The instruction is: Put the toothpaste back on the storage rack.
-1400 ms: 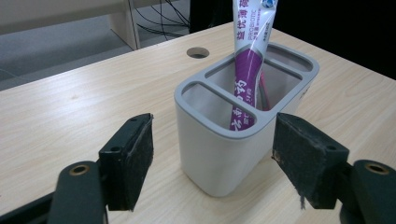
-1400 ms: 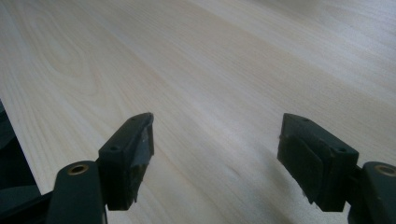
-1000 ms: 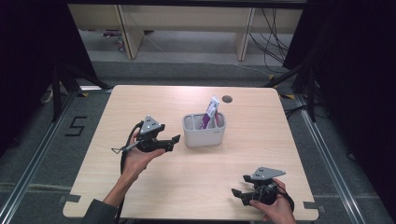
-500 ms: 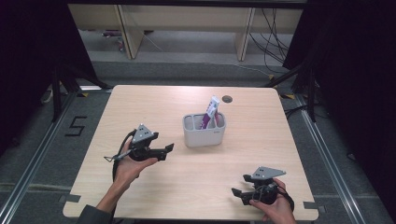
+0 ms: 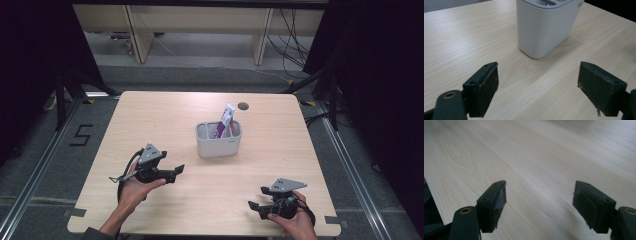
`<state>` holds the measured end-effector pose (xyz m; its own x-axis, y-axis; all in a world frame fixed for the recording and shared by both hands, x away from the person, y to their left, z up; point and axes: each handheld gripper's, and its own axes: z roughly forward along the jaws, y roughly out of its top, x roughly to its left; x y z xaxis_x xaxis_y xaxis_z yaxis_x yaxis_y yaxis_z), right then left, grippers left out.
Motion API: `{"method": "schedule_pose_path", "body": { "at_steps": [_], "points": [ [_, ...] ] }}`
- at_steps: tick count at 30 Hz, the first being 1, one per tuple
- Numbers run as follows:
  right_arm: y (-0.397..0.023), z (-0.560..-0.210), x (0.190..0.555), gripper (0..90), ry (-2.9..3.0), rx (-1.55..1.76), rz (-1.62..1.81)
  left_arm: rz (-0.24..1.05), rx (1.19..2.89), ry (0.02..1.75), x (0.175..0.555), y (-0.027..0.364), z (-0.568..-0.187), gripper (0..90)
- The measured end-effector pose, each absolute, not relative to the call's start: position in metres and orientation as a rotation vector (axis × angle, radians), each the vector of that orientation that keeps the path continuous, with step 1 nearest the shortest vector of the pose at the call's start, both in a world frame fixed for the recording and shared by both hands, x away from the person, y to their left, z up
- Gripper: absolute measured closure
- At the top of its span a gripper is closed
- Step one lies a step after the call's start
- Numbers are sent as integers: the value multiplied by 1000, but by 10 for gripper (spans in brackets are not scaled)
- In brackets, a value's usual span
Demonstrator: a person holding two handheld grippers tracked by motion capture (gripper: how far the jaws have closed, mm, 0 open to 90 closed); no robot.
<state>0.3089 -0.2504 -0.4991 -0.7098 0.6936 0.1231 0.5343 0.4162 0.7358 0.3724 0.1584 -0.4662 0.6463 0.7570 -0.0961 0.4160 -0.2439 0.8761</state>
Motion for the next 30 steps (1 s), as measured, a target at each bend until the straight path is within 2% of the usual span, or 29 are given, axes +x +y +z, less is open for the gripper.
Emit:
{"method": "schedule_pose_path", "body": {
  "at_steps": [19,30],
  "points": [
    [-249,-499,305,278,2477,1162,1178,431,1912,924,349,171,-481,164],
    [-248,-500,310,278,2492,1079,1200,448,1971,907,324,174,-492,164]
  ]
}}
